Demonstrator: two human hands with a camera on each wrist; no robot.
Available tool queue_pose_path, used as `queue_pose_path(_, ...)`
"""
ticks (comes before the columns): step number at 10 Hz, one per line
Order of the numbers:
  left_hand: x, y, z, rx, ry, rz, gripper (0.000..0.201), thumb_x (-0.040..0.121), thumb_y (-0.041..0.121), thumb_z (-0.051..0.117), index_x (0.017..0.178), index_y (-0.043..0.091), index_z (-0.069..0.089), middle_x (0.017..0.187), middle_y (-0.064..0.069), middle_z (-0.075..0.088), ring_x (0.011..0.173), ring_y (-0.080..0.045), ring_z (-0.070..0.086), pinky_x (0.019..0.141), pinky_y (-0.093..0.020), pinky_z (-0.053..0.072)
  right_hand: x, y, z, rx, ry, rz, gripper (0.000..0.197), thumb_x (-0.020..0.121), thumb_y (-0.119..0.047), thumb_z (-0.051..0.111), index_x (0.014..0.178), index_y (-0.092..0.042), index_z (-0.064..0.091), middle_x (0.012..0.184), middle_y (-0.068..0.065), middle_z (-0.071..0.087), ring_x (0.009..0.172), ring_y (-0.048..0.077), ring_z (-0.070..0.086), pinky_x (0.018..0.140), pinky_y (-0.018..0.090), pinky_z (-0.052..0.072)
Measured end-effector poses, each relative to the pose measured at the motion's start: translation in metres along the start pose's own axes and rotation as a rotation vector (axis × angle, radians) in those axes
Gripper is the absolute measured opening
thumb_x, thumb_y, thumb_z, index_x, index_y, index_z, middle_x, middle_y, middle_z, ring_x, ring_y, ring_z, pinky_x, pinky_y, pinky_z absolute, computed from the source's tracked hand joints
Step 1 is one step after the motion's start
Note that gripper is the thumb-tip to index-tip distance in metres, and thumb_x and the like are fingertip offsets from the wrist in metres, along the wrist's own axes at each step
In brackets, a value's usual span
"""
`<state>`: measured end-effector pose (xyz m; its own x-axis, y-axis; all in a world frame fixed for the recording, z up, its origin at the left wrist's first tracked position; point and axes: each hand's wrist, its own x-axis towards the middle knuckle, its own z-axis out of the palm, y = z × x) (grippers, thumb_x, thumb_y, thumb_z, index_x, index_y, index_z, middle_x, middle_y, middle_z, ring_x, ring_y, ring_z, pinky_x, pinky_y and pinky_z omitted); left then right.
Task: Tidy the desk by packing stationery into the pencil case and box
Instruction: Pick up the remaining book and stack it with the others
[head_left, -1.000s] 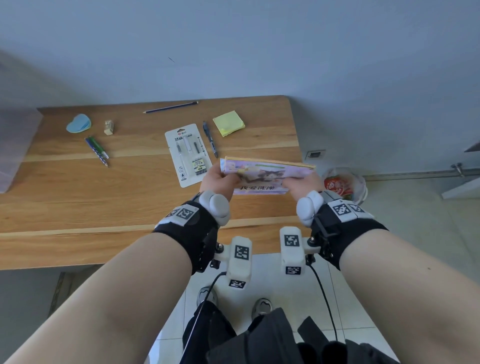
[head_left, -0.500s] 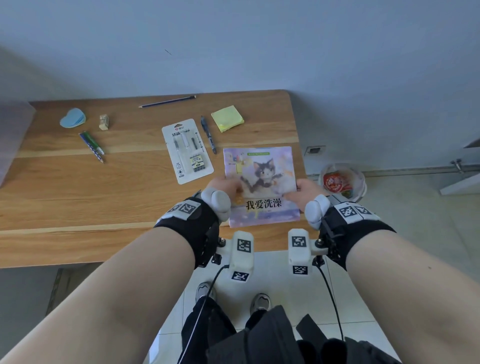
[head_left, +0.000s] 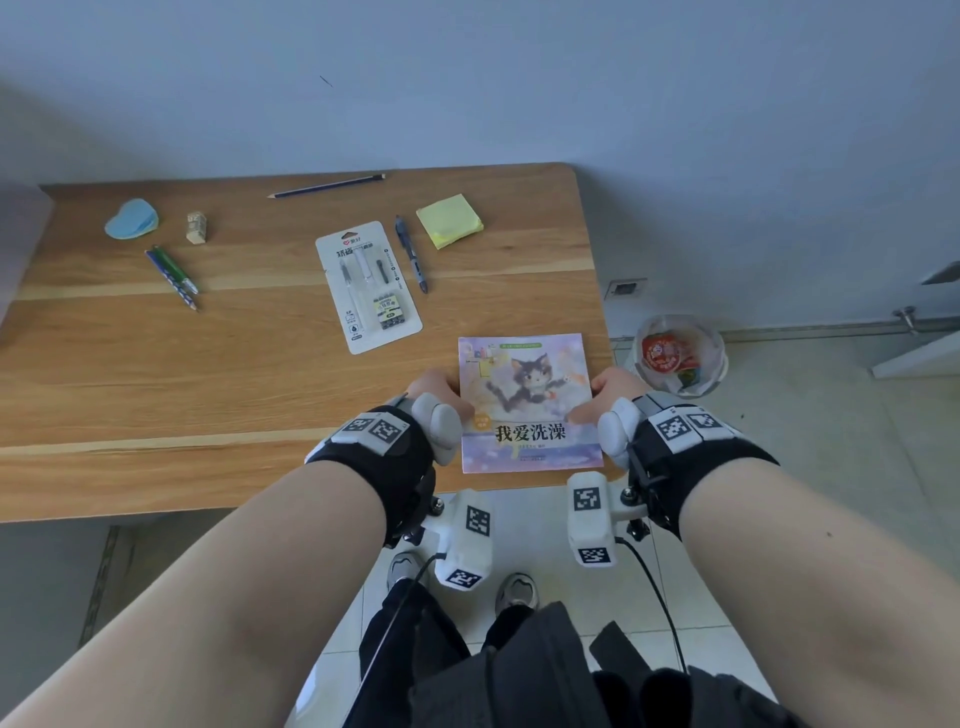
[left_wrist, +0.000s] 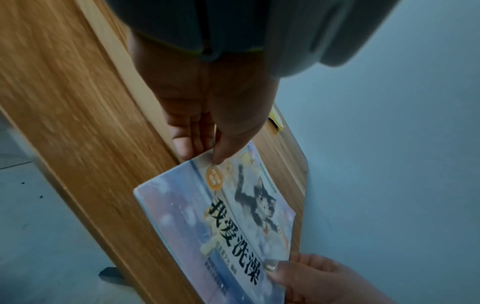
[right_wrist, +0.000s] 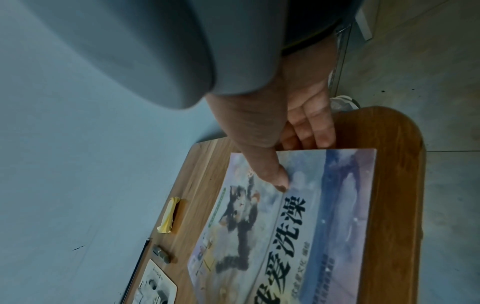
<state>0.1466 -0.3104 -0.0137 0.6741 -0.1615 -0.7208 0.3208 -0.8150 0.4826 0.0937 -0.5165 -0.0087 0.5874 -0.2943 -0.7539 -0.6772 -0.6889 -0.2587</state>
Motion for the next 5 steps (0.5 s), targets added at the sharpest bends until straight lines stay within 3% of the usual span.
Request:
queue_pose_path(1,0.005,-0.001,0.0,0.035,-0.002,-0.01,0.017,0.08,0.012,0.06,0.095,0.009,0.069,0.094,-0.011,0.073,0.085,-0.027,0.071,0.08,-0.04,0.059,0.004,0.005,0.005,0.015,-0.03,0.001,0.031,0.078,-0.016,0.069,0.06,-0.017,0.043,0.061,0.004,0.041,0.063,0.017,0.039,0.049,0.016,0.033)
queue_pose_path(2,0.001,-0.001,-0.001,0.121,0.019,-0.015,0.012,0.082,0.017,0.058,0.09,0.016,0.067,0.081,-0.003,0.069,0.069,-0.019,0.064,0.064,-0.028,0.053,0.006,0.014,0.011,0.079,0.062,0.05,0.033,0.067,-0.031,0.079,0.071,-0.027,0.046,0.093,0.007,0.054,0.085,0.023,0.051,0.078,0.033,0.047)
queue_pose_path(3,-0.002,0.001,-0.005,0.133,0.036,-0.02,0.013,0.081,0.022,0.056,0.073,0.015,0.063,0.069,-0.003,0.063,0.057,-0.019,0.054,0.057,-0.026,0.046,-0.001,0.011,0.005,0.082,0.037,0.048,0.033,0.08,-0.03,0.068,0.063,-0.022,0.042,0.076,0.004,0.05,0.069,0.02,0.049,0.061,0.025,0.041)
queue_pose_path(4,-0.002,0.002,-0.013,0.077,0.085,-0.021,0.02,0.087,0.025,0.053,0.068,0.019,0.051,0.066,-0.002,0.055,0.062,-0.019,0.051,0.055,-0.024,0.042,-0.001,0.003,-0.005,0.101,0.128,-0.02,0.033,0.084,-0.028,0.059,0.059,-0.019,0.039,0.06,-0.001,0.041,0.057,0.018,0.045,0.05,0.023,0.029)
queue_pose_path(5,0.002,0.001,-0.025,-0.077,0.123,0.005,0.016,0.088,0.022,0.054,0.073,0.019,0.057,0.085,-0.008,0.062,0.076,-0.024,0.057,0.083,-0.039,0.054,-0.004,-0.009,-0.009,0.178,0.157,-0.084,0.018,0.089,-0.026,0.053,0.102,-0.016,0.06,0.09,0.002,0.058,0.082,0.021,0.055,0.066,0.022,0.039)
